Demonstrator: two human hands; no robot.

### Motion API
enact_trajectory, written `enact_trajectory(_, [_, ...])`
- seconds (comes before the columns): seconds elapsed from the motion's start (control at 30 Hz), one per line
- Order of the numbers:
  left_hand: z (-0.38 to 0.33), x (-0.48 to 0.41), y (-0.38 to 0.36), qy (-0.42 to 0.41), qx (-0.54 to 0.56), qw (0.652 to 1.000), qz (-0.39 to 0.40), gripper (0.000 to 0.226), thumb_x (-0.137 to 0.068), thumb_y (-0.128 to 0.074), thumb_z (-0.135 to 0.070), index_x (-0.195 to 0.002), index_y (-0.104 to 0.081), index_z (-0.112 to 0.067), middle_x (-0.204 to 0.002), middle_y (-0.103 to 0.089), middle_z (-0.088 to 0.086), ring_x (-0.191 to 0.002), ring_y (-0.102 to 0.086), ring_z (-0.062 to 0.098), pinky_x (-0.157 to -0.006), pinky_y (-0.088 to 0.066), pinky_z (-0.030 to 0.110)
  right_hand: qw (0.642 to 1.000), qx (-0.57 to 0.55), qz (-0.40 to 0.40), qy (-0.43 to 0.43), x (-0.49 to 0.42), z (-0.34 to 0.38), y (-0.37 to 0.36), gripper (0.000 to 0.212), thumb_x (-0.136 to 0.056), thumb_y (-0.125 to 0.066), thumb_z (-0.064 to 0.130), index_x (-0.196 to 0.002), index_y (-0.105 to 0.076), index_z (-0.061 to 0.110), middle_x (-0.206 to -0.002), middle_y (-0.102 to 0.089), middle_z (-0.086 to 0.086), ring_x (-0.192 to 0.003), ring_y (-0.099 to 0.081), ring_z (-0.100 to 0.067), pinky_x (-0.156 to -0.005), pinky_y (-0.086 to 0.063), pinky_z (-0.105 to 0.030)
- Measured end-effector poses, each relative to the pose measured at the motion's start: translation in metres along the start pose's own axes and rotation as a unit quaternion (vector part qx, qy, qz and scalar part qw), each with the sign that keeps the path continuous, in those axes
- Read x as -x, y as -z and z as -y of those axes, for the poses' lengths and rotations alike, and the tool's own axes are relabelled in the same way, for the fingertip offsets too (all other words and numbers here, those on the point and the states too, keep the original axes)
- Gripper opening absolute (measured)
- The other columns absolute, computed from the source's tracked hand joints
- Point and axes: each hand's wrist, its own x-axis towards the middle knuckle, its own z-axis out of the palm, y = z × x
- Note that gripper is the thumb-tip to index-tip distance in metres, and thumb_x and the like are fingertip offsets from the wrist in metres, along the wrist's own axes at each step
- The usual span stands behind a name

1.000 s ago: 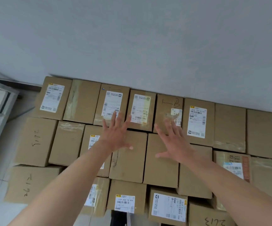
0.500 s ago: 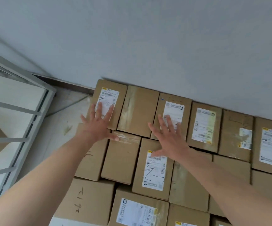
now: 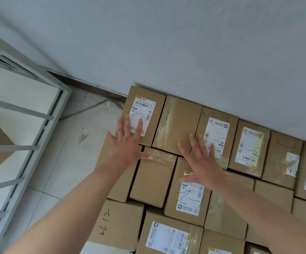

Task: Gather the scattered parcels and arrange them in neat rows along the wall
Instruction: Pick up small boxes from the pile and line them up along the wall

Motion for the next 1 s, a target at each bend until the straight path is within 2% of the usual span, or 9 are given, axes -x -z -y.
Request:
enact_trajectory(0.1, [0.033, 0.021, -0.005, 0.044, 0.034, 0.998, 0.008, 0.14, -0.055, -0.056, -0.091, -0.144, 0.036, -0.033, -0.153, 0.039, 0.014, -0.14, 0.033, 0.042, -0.106, -0.009, 0.076, 0.999, 0.016, 0.014, 0.038, -0.002, 0.032, -0.006, 0.129, -0.072, -0.061, 0.076, -0.138, 0.041, 0.033, -0.146, 0.049, -0.015, -0.136, 0.039, -0.044, -0.11, 0.005, -0.073])
enact_trajectory(0.17, [0.048, 0.033, -0.011, 0.064, 0.093, 0.993, 0.039, 0.143, -0.055, -0.067, -0.082, -0.145, 0.033, -0.036, -0.152, 0.041, 0.01, -0.142, 0.03, 0.041, -0.106, -0.019, 0.074, 0.998, 0.032, 0.02, 0.047, -0.004, 0.046, -0.014, 0.13, -0.072, -0.062, 0.076, -0.136, 0.043, 0.033, -0.141, 0.053, -0.014, -0.135, 0.039, -0.045, -0.108, 0.005, -0.074])
enact_trajectory(0.27, [0.046, 0.044, -0.022, 0.04, 0.115, 0.991, 0.051, 0.144, -0.057, -0.077, -0.072, -0.147, 0.03, -0.036, -0.152, 0.04, 0.009, -0.147, 0.009, 0.039, -0.103, -0.039, 0.062, 0.999, 0.044, 0.009, 0.032, -0.01, 0.051, -0.024, 0.133, -0.071, -0.062, 0.077, -0.132, 0.049, 0.033, -0.138, 0.057, -0.014, -0.131, 0.043, -0.044, -0.107, 0.005, -0.076])
enact_trajectory(0.37, [0.041, 0.043, -0.029, 0.03, 0.105, 0.994, 0.022, 0.144, -0.056, -0.078, -0.071, -0.148, 0.028, -0.036, -0.154, 0.036, 0.011, -0.145, -0.004, 0.04, -0.1, -0.044, 0.056, 0.999, 0.047, 0.0, 0.025, -0.014, 0.049, -0.029, 0.135, -0.07, -0.061, 0.078, -0.129, 0.052, 0.034, -0.141, 0.055, -0.012, -0.13, 0.046, -0.043, -0.108, 0.006, -0.074])
enact_trajectory(0.43, [0.043, 0.042, -0.032, 0.032, 0.116, 0.992, 0.02, 0.144, -0.056, -0.079, -0.07, -0.148, 0.027, -0.036, -0.153, 0.037, 0.009, -0.146, 0.001, 0.04, -0.102, -0.041, 0.059, 0.998, 0.048, -0.003, 0.026, -0.014, 0.048, -0.031, 0.134, -0.07, -0.061, 0.078, -0.127, 0.053, 0.035, -0.142, 0.055, -0.011, -0.13, 0.045, -0.041, -0.108, 0.008, -0.073])
enact_trajectory(0.57, [0.04, 0.053, -0.04, 0.048, 0.145, 0.988, 0.012, 0.141, -0.06, -0.076, -0.071, -0.146, 0.03, -0.037, -0.153, 0.039, 0.009, -0.146, 0.019, 0.04, -0.11, -0.02, 0.067, 0.998, 0.059, -0.026, 0.023, -0.006, 0.052, -0.029, 0.129, -0.074, -0.055, 0.079, -0.133, 0.049, 0.031, -0.146, 0.047, -0.017, -0.138, 0.034, -0.047, -0.108, 0.006, -0.074])
enact_trajectory(0.7, [0.033, 0.09, -0.063, 0.09, 0.102, 0.99, 0.033, 0.142, -0.062, -0.068, -0.078, -0.136, 0.045, -0.036, -0.153, 0.039, 0.012, -0.144, 0.027, 0.038, -0.112, -0.018, 0.07, 0.995, 0.048, -0.06, 0.068, 0.031, 0.077, -0.052, 0.12, -0.079, -0.052, 0.076, -0.146, 0.034, 0.027, -0.154, 0.033, -0.024, -0.138, 0.033, -0.048, -0.106, 0.006, -0.075])
enact_trajectory(0.87, [0.033, 0.151, -0.103, 0.08, 0.052, 0.989, 0.111, 0.149, -0.053, -0.068, -0.084, -0.133, 0.048, -0.035, -0.137, 0.058, 0.009, -0.136, 0.041, 0.039, -0.111, -0.015, 0.069, 0.991, 0.058, 0.015, 0.118, 0.081, 0.118, -0.119, 0.127, -0.073, -0.05, 0.083, -0.136, 0.046, 0.03, -0.144, 0.05, -0.02, -0.13, 0.044, -0.05, -0.098, 0.021, -0.078])
enact_trajectory(1.0, [0.018, 0.16, -0.116, 0.079, 0.057, 0.987, 0.131, 0.15, -0.06, -0.077, -0.071, -0.135, 0.047, -0.029, -0.126, 0.065, 0.011, -0.127, 0.048, 0.043, -0.111, -0.007, 0.072, 0.99, 0.083, 0.027, 0.113, 0.089, 0.123, -0.148, 0.133, -0.072, -0.055, 0.081, -0.13, 0.052, 0.029, -0.139, 0.055, -0.02, -0.126, 0.048, -0.051, -0.095, 0.021, -0.08])
